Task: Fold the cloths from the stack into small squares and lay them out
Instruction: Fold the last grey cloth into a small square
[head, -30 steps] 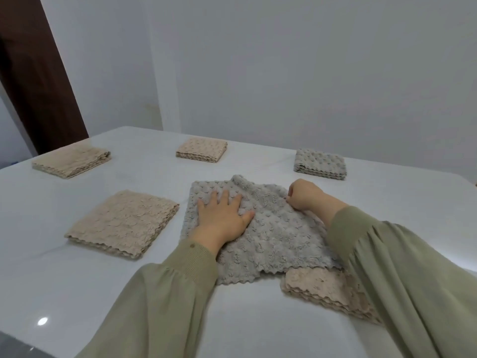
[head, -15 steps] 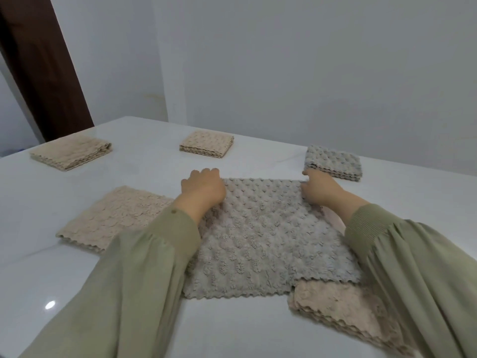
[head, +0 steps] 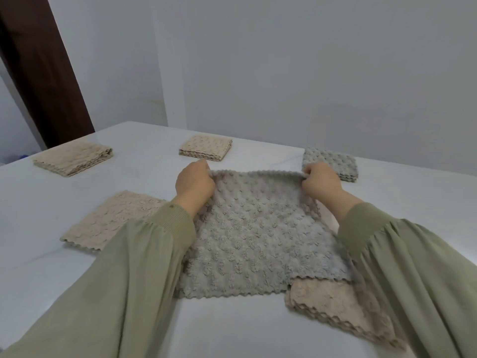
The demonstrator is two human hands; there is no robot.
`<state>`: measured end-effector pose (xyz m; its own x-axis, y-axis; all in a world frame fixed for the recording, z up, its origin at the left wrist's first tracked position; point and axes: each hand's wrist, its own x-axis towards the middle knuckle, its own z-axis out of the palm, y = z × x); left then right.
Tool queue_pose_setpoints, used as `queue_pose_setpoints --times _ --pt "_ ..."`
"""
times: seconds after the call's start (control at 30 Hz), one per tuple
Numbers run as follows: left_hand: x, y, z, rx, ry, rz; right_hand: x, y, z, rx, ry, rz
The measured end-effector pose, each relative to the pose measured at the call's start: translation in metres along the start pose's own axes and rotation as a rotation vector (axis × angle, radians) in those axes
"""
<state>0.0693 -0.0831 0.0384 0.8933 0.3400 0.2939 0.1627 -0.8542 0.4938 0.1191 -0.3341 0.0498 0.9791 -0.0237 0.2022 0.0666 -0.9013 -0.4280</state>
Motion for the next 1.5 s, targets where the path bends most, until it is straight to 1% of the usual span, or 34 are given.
queue_pose_setpoints --times 0.1,0.23,0.3,0.4,0.53,0.6,0.67,0.77,0.87,0.93,1.0,1.07,1.13,1.23,1.3,1.43,1.5 --pt "-0.021 -0.001 -0.012 -0.165 0.143 0.029 -0.019 -0.001 -0.021 0.161 0.103 0.024" --pt "-0.059 -0.009 -0.021 -0.274 0.312 0.105 -0.055 0.002 -0.042 0.313 0.166 -0.017" --pt "-0.080 -0.014 -0.025 -0.325 0.382 0.111 -0.076 0.006 -0.050 0.407 0.197 -0.034" --pt "-0.107 -0.019 -0.033 -0.454 0.348 0.051 -0.104 0.013 -0.057 0.564 0.223 -0.026" --pt "-0.126 -0.024 -0.039 -0.743 0.240 -0.161 -0.140 0.023 -0.048 0.729 0.162 -0.004" --pt "-0.133 -0.024 -0.042 -0.855 0.185 -0.235 -0.154 0.029 -0.039 0.757 0.146 -0.016" --pt "-0.141 -0.020 -0.047 -0.937 0.138 -0.272 -0.161 0.033 -0.036 0.739 0.177 -0.025" --pt "-0.156 -0.016 -0.055 -1.049 0.122 -0.306 -0.169 0.030 -0.041 0.762 0.302 -0.066" --pt "-0.167 -0.022 -0.061 -0.979 0.131 -0.279 -0.179 0.029 -0.043 0.744 0.356 -0.101" --pt "-0.172 -0.028 -0.062 -0.904 0.115 -0.293 -0.184 0.031 -0.041 0.691 0.333 -0.097" --pt "-0.175 -0.033 -0.062 -0.816 0.061 -0.289 -0.188 0.034 -0.039 0.639 0.309 -0.086" --pt "-0.178 -0.036 -0.059 -0.673 -0.001 -0.231 -0.192 0.037 -0.038 0.565 0.280 -0.074" --pt "-0.180 -0.036 -0.057 -0.564 -0.011 -0.171 -0.195 0.039 -0.036 0.493 0.253 -0.072" --pt "-0.182 -0.034 -0.059 -0.575 0.045 -0.146 -0.200 0.038 -0.036 0.490 0.317 -0.089" --pt "-0.183 -0.034 -0.060 -0.576 0.052 -0.153 -0.200 0.039 -0.038 0.497 0.350 -0.078" --pt "-0.185 -0.032 -0.059 -0.410 -0.038 -0.141 -0.198 0.042 -0.033 0.335 0.236 -0.092" --pt "-0.185 -0.030 -0.059 -0.363 -0.060 -0.130 -0.198 0.042 -0.032 0.304 0.208 -0.097"
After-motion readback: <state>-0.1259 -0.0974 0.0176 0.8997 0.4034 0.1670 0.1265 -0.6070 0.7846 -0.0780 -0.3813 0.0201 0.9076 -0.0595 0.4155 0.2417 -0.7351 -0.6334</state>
